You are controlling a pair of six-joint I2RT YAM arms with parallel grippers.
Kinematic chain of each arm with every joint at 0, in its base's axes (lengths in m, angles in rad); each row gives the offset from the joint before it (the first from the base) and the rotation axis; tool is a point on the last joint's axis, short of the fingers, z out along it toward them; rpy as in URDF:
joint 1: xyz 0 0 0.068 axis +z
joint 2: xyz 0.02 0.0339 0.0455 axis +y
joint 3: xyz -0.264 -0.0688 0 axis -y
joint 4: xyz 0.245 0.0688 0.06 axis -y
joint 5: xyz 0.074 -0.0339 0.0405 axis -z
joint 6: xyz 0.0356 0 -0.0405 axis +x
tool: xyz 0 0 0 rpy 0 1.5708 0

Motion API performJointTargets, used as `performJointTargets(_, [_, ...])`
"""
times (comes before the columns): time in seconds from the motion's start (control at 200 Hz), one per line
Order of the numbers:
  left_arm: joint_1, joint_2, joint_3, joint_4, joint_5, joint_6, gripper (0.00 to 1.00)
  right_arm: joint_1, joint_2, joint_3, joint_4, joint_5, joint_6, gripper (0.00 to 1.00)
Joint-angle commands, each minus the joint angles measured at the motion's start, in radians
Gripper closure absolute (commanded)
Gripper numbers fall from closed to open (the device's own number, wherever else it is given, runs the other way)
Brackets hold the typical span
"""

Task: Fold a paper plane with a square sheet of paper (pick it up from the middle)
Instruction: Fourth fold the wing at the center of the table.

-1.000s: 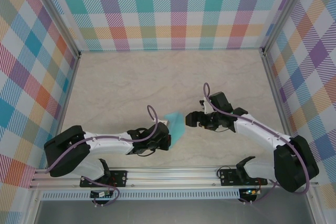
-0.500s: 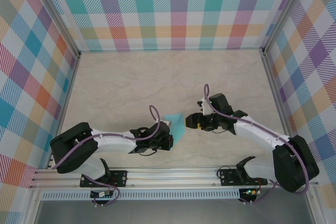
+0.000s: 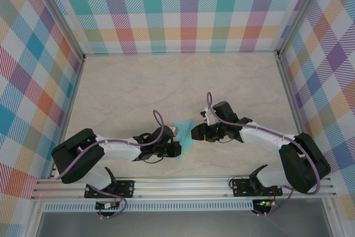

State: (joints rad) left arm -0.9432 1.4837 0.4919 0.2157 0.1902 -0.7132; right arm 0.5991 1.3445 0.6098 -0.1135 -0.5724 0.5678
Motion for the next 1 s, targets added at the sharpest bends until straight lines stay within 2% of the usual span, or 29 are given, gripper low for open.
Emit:
performJointTargets(0.0, [0.033, -0.024, -0.037, -0.002, 0.075, 0.026, 0.96, 0.020, 0.031, 0.035, 0.030, -0.027, -0.003, 0.54])
performJointTargets(0.335, [0.095, -0.084, -0.079, -0.024, 0.178, 0.070, 0.95, 0.087, 0.155, 0.125, 0.074, -0.055, 0.010, 0.69])
performJointTargets(0.63, [0.111, -0.088, -0.074, -0.033, 0.203, 0.082, 0.94, 0.112, 0.272, 0.198, 0.102, -0.043, 0.033, 0.74])
performJointTargets(0.895, [0.112, -0.108, -0.056, -0.101, 0.172, 0.081, 0.81, 0.112, 0.322, 0.220, 0.089, 0.020, 0.045, 0.76])
performJointTargets(0.995, [0.113, -0.123, -0.057, -0.116, 0.171, 0.081, 0.80, 0.113, 0.327, 0.223, 0.080, 0.030, 0.045, 0.76])
